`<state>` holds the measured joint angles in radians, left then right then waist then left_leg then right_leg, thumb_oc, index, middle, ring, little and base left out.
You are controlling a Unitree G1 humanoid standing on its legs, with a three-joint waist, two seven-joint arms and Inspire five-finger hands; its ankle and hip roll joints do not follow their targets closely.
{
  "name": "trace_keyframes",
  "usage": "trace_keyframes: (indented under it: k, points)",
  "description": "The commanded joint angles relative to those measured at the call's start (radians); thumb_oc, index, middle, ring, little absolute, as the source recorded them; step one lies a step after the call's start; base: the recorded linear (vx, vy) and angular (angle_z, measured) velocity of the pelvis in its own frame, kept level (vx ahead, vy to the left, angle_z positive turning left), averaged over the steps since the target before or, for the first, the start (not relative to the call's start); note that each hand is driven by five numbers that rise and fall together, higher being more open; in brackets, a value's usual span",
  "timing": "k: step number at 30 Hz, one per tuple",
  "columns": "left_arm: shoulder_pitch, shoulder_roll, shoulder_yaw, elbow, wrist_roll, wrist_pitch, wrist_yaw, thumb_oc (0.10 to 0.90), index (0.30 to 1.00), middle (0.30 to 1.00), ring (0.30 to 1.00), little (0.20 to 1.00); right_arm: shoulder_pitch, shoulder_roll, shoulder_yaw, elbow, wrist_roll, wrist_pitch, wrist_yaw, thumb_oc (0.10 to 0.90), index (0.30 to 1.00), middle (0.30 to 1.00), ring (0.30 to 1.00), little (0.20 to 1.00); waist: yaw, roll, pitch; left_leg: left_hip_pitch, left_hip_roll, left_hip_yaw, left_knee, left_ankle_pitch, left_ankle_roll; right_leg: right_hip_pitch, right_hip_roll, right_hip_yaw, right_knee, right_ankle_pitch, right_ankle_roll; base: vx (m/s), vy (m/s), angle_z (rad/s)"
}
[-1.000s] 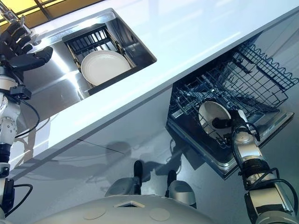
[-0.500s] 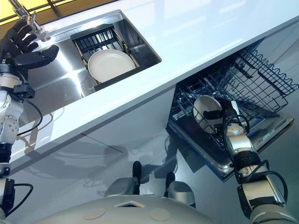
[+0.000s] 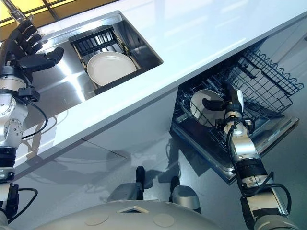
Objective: Pick up plates and place into dishwasher.
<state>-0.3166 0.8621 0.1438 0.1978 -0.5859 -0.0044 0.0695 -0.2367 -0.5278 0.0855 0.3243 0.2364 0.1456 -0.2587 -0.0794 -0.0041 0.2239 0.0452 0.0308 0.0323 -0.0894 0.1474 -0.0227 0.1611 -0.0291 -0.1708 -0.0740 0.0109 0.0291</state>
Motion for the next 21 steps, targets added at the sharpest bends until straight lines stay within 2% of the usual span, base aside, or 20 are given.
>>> trace_keyframes:
  k: [1, 10, 13, 15, 21]
  points:
    - [-0.152, 0.115, -0.041, -0.024, 0.040, -0.085, -0.012, 0.800, 0.900, 0.900, 0.900, 0.900, 0.025, -0.103, -0.028, -0.112, 0.017, -0.125, 0.003, 0.800, 0.900, 0.900, 0.900, 0.900, -0.031, 0.053, -0.172, 0.053, 0.011, 0.070, 0.017, -0.136, -0.036, -0.097, -0.003, -0.005, 0.179, -0.121, 0.081, -0.04, 0.086, -0.19]
    - [-0.310, 0.201, -0.152, 0.058, 0.060, -0.044, -0.025, 0.800, 0.900, 0.900, 0.900, 0.900, 0.022, -0.134, -0.020, -0.158, 0.048, -0.136, -0.010, 0.800, 0.900, 0.900, 0.900, 0.900, -0.063, 0.058, -0.179, 0.062, -0.010, 0.099, 0.015, -0.147, -0.026, -0.106, -0.012, 0.005, 0.161, -0.096, 0.097, -0.05, 0.082, -0.19]
    - [-0.410, 0.234, -0.233, 0.119, 0.125, 0.022, -0.064, 0.800, 0.900, 0.900, 0.900, 0.900, 0.001, -0.156, -0.023, -0.185, 0.100, -0.170, -0.033, 0.800, 0.900, 0.900, 0.900, 0.900, -0.080, 0.064, -0.181, 0.062, -0.024, 0.110, 0.014, -0.152, -0.023, -0.112, -0.013, 0.007, 0.142, -0.078, 0.102, -0.03, 0.095, -0.16]
    - [-0.480, 0.260, -0.294, 0.165, 0.191, 0.063, -0.094, 0.800, 0.900, 0.900, 0.900, 0.900, -0.011, -0.161, -0.026, -0.210, 0.134, -0.169, -0.046, 0.800, 0.900, 0.900, 0.900, 0.900, -0.089, 0.068, -0.180, 0.062, -0.032, 0.116, 0.014, -0.158, -0.019, -0.115, -0.014, 0.010, 0.136, -0.071, 0.106, -0.01, 0.100, -0.11]
    - [-0.629, 0.311, -0.414, 0.258, 0.263, 0.180, -0.153, 0.800, 0.900, 0.900, 0.900, 0.900, 0.011, -0.174, -0.045, -0.256, 0.161, -0.172, -0.029, 0.800, 0.900, 0.900, 0.900, 0.900, -0.111, 0.075, -0.181, 0.059, -0.047, 0.127, 0.017, -0.167, -0.011, -0.130, -0.017, 0.019, 0.137, -0.064, 0.118, 0.01, 0.069, -0.12]
